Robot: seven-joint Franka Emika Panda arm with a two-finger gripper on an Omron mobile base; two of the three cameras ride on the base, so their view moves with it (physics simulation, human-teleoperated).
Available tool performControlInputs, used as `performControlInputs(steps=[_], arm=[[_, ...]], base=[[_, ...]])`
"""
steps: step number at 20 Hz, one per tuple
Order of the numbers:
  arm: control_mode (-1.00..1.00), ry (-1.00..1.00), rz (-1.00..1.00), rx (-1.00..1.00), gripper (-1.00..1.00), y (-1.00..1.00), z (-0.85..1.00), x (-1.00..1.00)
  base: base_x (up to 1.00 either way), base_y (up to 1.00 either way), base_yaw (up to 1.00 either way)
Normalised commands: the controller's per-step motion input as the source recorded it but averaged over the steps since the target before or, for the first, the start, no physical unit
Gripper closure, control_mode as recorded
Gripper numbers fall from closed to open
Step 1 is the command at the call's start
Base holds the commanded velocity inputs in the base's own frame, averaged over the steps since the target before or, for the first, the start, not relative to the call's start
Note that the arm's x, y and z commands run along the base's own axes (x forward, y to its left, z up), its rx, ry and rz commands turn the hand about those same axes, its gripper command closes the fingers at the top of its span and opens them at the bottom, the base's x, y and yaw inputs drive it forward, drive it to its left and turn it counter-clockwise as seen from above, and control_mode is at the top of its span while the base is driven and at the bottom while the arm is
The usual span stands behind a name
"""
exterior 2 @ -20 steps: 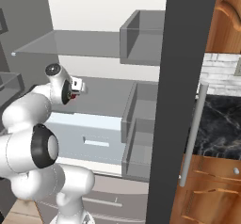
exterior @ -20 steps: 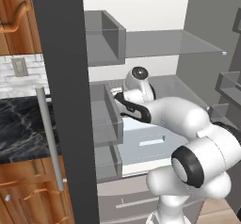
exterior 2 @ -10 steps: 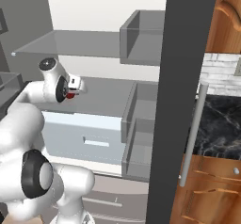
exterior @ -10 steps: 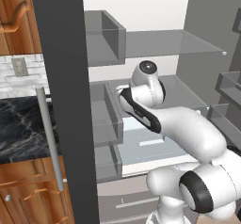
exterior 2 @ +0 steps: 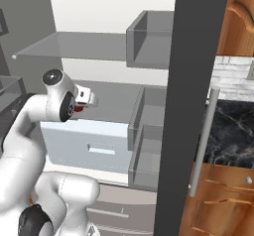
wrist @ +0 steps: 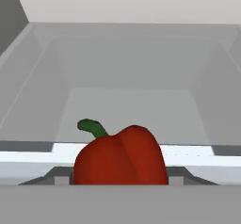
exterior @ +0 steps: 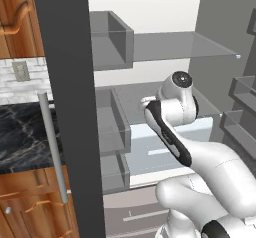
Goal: Gather the bell peppers from the fridge and place them on a tray on the dining counter. Then gather the fish and chicken drumstick from the fridge and place them on the other tray.
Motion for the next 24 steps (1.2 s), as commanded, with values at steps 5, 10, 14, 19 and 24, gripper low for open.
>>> performControlInputs(steps=[5, 10, 14, 19, 24], arm=[[-1.00, 0.00, 0.00, -0.01, 1.00, -0.38, 0.53, -0.39], [-1.00, -0.01, 0.00, -0.02, 1.00, -0.20, 0.52, -0.50], [-1.00, -0.06, 0.00, 0.00, 1.00, -0.21, 0.51, -0.56], [-1.00, -0.03, -0.01, 0.00, 1.00, -0.21, 0.28, -0.47], [-1.00, -0.02, -0.06, 0.00, 1.00, -0.08, 0.18, -0.49]], base=[[0.00, 0.00, 0.00], [0.00, 0.00, 0.00], [0.00, 0.00, 0.00], [0.00, 0.00, 0.00], [0.00, 0.00, 0.00]])
